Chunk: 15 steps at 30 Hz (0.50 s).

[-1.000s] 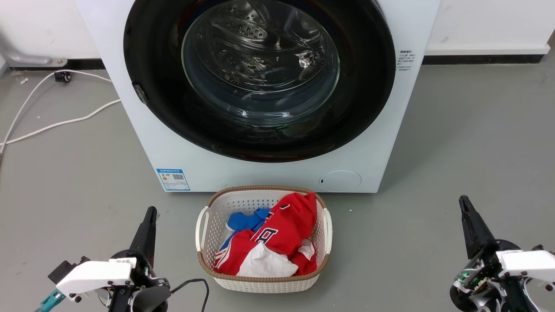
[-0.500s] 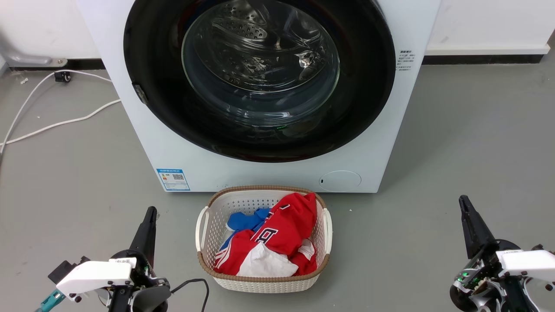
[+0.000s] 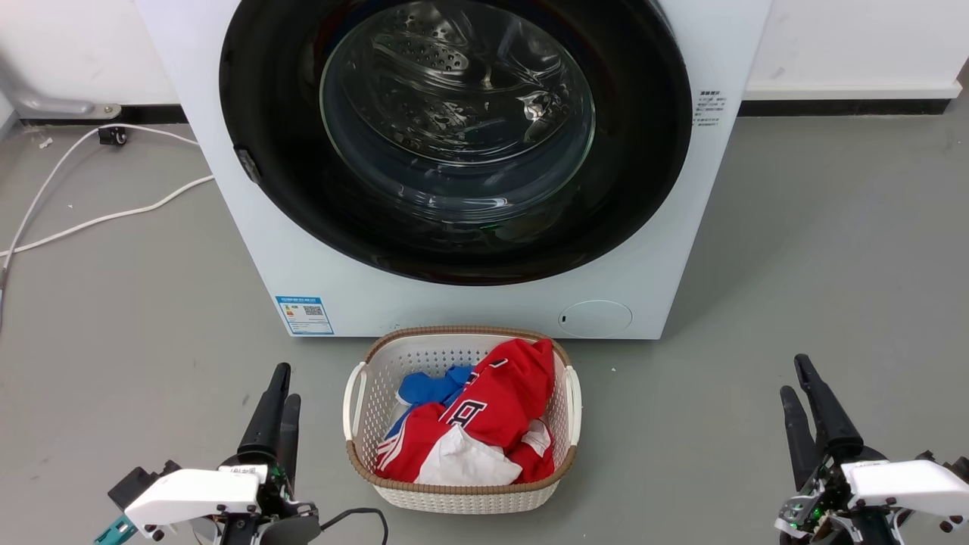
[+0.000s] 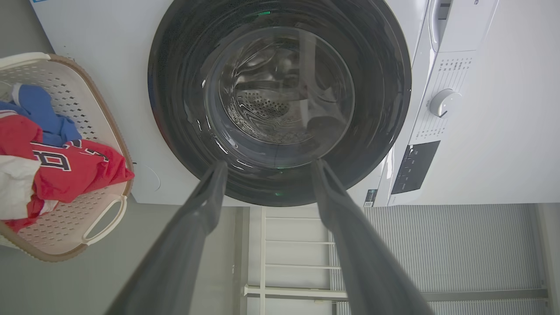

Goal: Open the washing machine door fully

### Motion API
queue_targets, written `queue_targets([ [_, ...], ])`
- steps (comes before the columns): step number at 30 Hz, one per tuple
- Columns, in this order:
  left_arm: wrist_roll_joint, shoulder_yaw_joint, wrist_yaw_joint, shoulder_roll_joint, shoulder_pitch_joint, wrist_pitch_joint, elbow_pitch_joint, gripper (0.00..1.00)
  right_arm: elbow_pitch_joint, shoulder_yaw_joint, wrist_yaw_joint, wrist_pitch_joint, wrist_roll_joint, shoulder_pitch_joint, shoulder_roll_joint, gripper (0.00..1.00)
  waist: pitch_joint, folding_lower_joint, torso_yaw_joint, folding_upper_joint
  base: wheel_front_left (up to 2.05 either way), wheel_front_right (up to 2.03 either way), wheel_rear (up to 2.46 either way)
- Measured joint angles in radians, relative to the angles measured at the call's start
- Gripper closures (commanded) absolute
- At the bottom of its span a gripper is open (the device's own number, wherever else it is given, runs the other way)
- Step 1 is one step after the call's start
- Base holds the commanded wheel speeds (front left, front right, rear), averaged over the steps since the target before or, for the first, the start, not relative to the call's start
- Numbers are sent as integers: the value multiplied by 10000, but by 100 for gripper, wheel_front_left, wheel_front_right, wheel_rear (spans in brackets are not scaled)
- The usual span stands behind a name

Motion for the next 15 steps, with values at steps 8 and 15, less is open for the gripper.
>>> queue_targets([
  [8,1064,-221,0,59,55,-357,-401,0,-247,261,0,-357,-1570,95,-42,0,-71,0,55,0,0,0,0],
  [15,2560,-456,0,111,82,-660,-683,0,-543,303,0,-650,-3118,189,-23,0,-101,0,118,0,0,0,0],
])
